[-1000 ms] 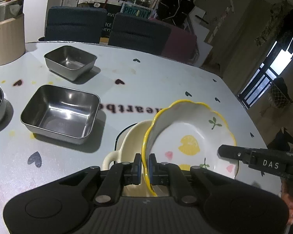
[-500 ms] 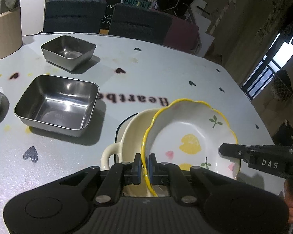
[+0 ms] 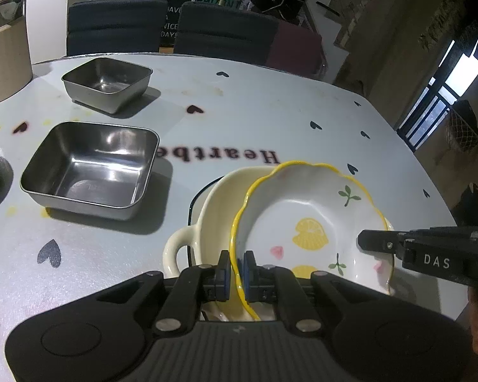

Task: Organize plates and bowls
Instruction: 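Lift the floral bowl with both tools and carry it over the cream bowl, then lower the floral bowl into the cream bowl and open both tools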

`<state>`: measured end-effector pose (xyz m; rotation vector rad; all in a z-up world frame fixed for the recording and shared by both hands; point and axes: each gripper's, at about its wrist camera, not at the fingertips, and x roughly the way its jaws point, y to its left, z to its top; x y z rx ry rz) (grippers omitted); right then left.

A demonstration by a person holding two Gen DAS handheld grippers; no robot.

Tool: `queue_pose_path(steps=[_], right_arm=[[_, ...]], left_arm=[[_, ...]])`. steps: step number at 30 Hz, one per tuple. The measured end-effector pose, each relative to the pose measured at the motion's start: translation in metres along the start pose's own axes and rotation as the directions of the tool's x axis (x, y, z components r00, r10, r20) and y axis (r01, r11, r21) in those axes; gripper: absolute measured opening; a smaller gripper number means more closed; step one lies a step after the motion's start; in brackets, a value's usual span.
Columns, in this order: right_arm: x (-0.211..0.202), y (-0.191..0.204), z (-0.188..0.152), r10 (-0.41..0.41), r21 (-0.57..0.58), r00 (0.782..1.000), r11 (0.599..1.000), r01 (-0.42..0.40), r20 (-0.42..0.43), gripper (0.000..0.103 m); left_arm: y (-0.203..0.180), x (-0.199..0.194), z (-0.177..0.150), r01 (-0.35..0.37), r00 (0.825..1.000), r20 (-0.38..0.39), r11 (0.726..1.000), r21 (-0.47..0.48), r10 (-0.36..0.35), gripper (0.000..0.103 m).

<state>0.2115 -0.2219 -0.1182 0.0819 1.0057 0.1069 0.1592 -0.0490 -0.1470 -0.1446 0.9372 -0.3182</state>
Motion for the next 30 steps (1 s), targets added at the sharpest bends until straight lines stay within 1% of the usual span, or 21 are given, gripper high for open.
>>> queue_pose_path(steps=[18,30], right_arm=[[0.013,0.007,0.004,-0.022,-0.023,0.999,1.0,0.021,-0.028,0.009],[0.019,0.011,0.005,-0.032,-0.023,0.999,0.999,0.031,-0.043,0.01]], left_arm=[[0.003,0.003,0.0,-0.009,1.0,-0.007,1.0,0.002,0.009,0.008],[0.005,0.003,0.0,-0.001,1.0,-0.011,1.0,-0.005,0.001,0.009]])
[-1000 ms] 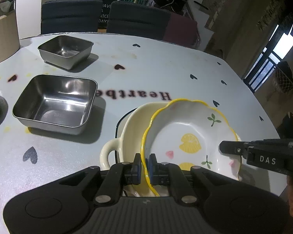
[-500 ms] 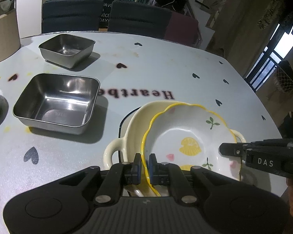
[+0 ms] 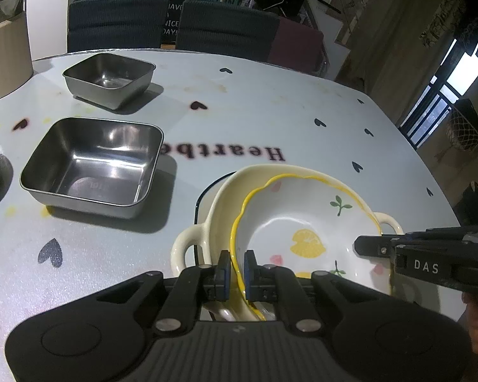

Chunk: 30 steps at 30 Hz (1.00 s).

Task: Organize plates and bowls
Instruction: 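Lower the floral bowl into the cream bowl and open both tools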

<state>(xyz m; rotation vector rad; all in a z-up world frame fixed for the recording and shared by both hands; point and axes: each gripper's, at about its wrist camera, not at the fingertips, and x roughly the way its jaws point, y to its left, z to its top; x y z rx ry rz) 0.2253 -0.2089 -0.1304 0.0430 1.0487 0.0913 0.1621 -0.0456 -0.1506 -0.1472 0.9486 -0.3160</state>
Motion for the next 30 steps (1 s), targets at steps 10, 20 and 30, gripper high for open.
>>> queue_pose_path(steps=[10,20,30], right_arm=[[0.002,-0.004,0.002,0.007,0.025,1.0,1.0,-0.007,-0.009,0.01],[-0.001,-0.013,0.004,0.016,0.063,1.0,0.998,-0.016,0.006,0.011],[-0.013,-0.016,0.004,0.025,0.054,0.999,0.998,-0.027,0.033,0.012]], left_arm=[[0.001,-0.001,0.0,0.006,1.0,-0.004,1.0,-0.013,-0.006,0.01],[0.002,-0.005,0.001,0.016,1.0,-0.01,1.0,-0.02,-0.017,0.011],[0.0,-0.012,0.001,0.007,1.0,-0.005,1.0,-0.009,-0.007,0.012]])
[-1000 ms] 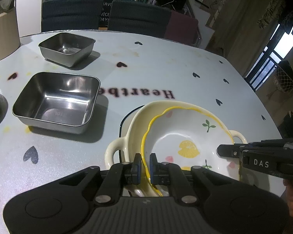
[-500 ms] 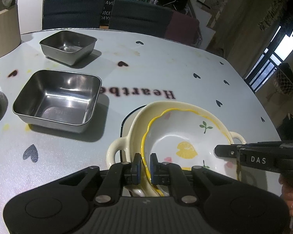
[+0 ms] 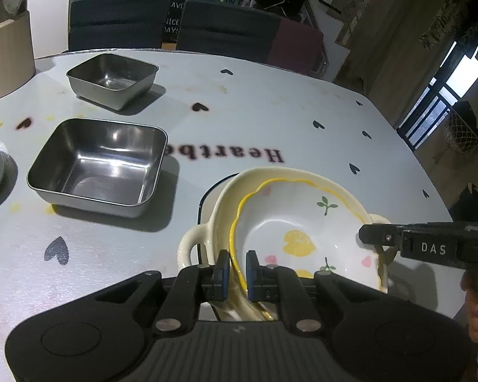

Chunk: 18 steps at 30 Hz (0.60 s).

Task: Organize plates and bowls
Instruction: 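Lower the floral bowl into the cream bowl and open both tools, then move both tools to the large steel tray and grip its rim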

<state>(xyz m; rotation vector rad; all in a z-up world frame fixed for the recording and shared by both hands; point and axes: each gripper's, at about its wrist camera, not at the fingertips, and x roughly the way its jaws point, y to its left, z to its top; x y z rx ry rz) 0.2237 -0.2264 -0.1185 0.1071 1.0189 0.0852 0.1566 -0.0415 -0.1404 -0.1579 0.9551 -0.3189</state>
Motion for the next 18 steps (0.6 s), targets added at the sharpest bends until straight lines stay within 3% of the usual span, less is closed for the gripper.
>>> queue_pose_path(steps=[9,14,17,18], right_arm=[[-0.014,0.003,-0.003,0.019,-0.018,0.999,1.0,-0.019,0.03,0.012],[-0.02,0.0,-0.003,0.017,-0.013,0.999,1.0,-0.016,0.047,0.019],[-0.023,0.001,-0.002,0.023,-0.007,0.997,1.0,-0.023,0.068,0.036],[-0.024,0.002,0.0,0.023,-0.008,0.997,1.0,-0.023,0.077,0.051]], left_arm=[[0.0,-0.015,0.003,-0.02,0.998,0.052,1.0,0.022,0.019,0.013],[0.003,-0.017,0.004,-0.012,0.999,0.048,1.0,0.018,0.011,0.036],[0.004,-0.019,0.006,0.033,0.998,0.048,0.999,0.01,-0.033,0.051],[0.005,-0.02,0.007,0.048,0.998,0.048,0.999,0.004,-0.048,0.054]])
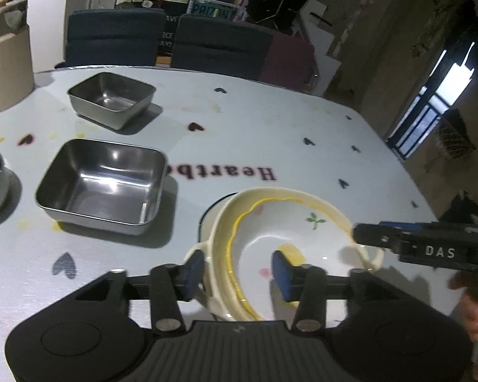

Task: Organize plates and bowls
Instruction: 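Move both tools to the large steel tray and grip its rim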

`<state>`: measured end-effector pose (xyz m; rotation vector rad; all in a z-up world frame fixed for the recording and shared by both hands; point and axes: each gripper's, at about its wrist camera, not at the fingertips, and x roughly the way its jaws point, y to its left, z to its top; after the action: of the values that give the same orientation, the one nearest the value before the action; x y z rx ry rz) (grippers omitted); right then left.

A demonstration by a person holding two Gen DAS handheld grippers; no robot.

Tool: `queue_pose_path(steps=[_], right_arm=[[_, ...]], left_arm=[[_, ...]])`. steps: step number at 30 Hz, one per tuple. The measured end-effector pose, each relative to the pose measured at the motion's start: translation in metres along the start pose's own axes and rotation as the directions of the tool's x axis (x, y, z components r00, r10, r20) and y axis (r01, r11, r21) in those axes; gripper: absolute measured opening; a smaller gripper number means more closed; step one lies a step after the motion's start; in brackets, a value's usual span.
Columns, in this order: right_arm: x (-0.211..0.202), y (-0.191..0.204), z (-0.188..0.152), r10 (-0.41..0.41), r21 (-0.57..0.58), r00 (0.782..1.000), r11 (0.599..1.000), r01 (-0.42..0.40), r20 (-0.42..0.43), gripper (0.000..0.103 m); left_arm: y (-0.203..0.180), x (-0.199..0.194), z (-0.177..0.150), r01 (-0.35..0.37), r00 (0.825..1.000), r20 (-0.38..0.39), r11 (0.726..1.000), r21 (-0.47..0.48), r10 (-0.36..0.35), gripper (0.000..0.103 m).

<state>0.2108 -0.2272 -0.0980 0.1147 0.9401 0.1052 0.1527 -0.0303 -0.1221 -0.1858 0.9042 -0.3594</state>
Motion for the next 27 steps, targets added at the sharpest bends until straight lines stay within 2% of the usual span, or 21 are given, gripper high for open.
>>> queue_pose_path(steps=[1,2,4,8,11,13,16,20,23,27], right_arm=[[-0.001,0.001,0.001,-0.003,-0.005,1.0,1.0,0.003,0.012,0.061],[-0.001,0.002,0.003,-0.01,-0.01,1.0,1.0,0.01,0.024,0.064],[-0.002,0.004,0.007,-0.02,-0.015,0.999,1.0,0.021,0.046,0.067],[-0.003,0.006,0.016,-0.002,0.005,0.995,1.0,0.002,0.096,0.074],[-0.003,0.009,0.025,0.006,0.02,0.991,1.0,-0.009,0.132,0.081],[-0.001,0.011,0.029,0.018,0.028,0.988,0.999,-0.022,0.153,0.092],[0.003,0.019,0.036,0.024,0.027,0.983,0.999,-0.03,0.183,0.101],[0.014,0.029,0.044,0.026,0.03,0.98,0.999,-0.032,0.198,0.102],[0.021,0.034,0.05,0.055,0.049,0.981,0.997,-0.065,0.188,0.102],[0.035,0.048,0.062,0.092,0.089,0.984,0.99,-0.106,0.152,0.102]], left_arm=[[-0.001,-0.003,0.001,0.011,1.0,0.005,1.0,-0.005,-0.011,0.064],[-0.003,-0.006,0.002,0.013,1.0,0.014,1.0,0.0,-0.013,0.079],[-0.005,-0.016,0.007,0.003,0.998,0.055,1.0,0.027,-0.005,0.093],[0.004,-0.032,0.026,-0.022,0.995,0.097,0.998,0.05,0.017,0.103],[0.019,-0.042,0.041,-0.064,0.991,0.12,0.996,0.058,0.056,0.103],[0.032,-0.048,0.051,-0.1,0.986,0.137,0.993,0.067,0.09,0.103],[0.054,-0.055,0.063,-0.135,0.98,0.156,0.989,0.051,0.126,0.103],[0.084,-0.057,0.078,-0.165,0.975,0.155,0.986,0.032,0.158,0.103],[0.107,-0.052,0.085,-0.196,0.97,0.143,0.981,-0.006,0.195,0.103],[0.131,-0.037,0.09,-0.156,0.981,0.104,0.986,-0.058,0.162,0.098]])
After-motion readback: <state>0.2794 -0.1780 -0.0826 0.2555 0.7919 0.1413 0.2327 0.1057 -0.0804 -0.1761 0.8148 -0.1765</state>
